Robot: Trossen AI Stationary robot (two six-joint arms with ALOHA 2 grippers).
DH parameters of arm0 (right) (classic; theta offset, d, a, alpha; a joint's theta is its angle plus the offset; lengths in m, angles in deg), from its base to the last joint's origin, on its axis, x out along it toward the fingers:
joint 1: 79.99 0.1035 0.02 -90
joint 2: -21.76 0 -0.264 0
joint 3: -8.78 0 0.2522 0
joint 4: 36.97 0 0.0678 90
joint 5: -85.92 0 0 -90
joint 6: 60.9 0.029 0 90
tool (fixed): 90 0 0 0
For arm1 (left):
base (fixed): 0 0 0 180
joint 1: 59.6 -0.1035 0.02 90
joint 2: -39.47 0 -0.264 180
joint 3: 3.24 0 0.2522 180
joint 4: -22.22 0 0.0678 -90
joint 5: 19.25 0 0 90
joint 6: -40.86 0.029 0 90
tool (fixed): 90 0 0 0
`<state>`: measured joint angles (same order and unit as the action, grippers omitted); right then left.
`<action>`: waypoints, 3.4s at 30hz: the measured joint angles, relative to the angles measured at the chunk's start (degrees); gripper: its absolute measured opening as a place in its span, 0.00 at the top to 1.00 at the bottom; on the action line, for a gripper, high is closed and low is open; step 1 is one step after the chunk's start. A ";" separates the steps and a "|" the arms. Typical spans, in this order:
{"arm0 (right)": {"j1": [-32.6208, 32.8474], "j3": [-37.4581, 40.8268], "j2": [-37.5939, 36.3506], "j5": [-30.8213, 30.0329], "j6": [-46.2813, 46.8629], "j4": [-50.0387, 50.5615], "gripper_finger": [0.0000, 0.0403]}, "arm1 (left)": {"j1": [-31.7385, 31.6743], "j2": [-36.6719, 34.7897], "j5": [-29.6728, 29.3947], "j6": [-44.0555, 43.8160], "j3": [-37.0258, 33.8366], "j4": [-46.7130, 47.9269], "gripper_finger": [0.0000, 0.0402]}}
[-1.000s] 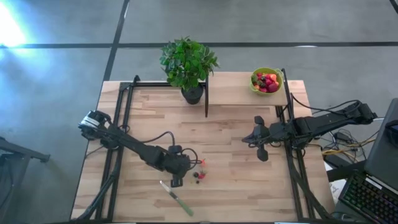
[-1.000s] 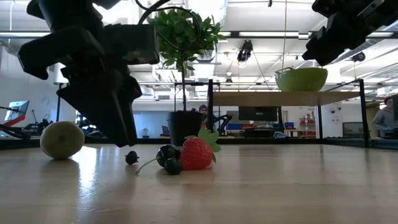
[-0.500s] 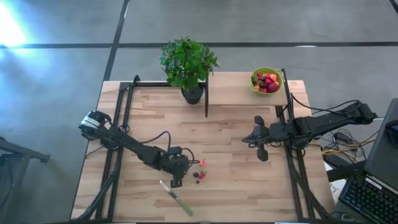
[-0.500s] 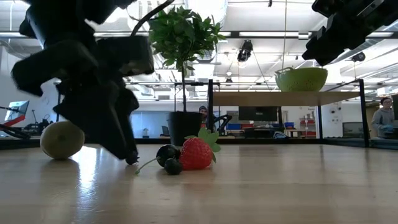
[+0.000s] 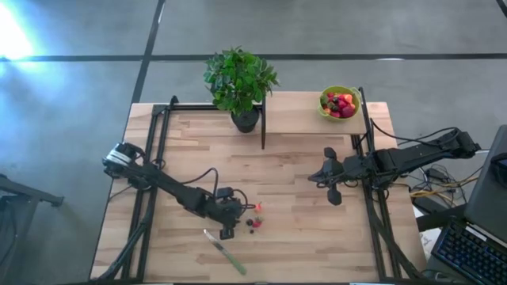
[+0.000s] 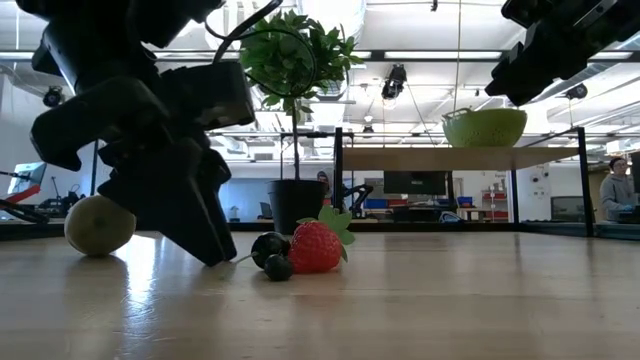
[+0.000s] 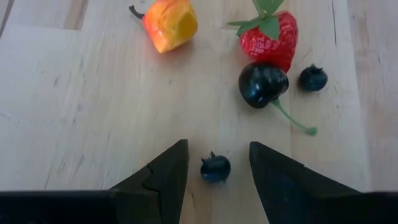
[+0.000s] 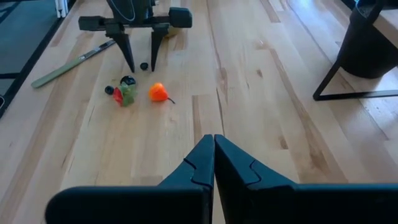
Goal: Pick & Place Fruit
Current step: Put the blueberry into the green strainer bowl on the shelf
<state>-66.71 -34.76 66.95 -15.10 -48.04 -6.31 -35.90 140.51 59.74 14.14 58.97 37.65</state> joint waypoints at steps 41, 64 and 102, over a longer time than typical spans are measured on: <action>0.00 0.76 0.02 0.00 0.04 -1.39 0.98 | -0.07 -0.83 0.62 -0.83 0.56 4.26 0.85; -0.02 0.76 -0.13 -4.06 -3.59 -2.46 0.98 | -13.45 0.11 -1.64 24.13 22.01 -0.67 0.86; -0.02 1.19 -0.13 -7.02 -4.04 -2.16 0.98 | -17.97 17.33 7.44 23.02 27.28 -3.09 0.86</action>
<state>-66.73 -33.56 66.82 -22.12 -52.08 -8.47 -53.86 157.84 67.18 37.16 86.25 34.56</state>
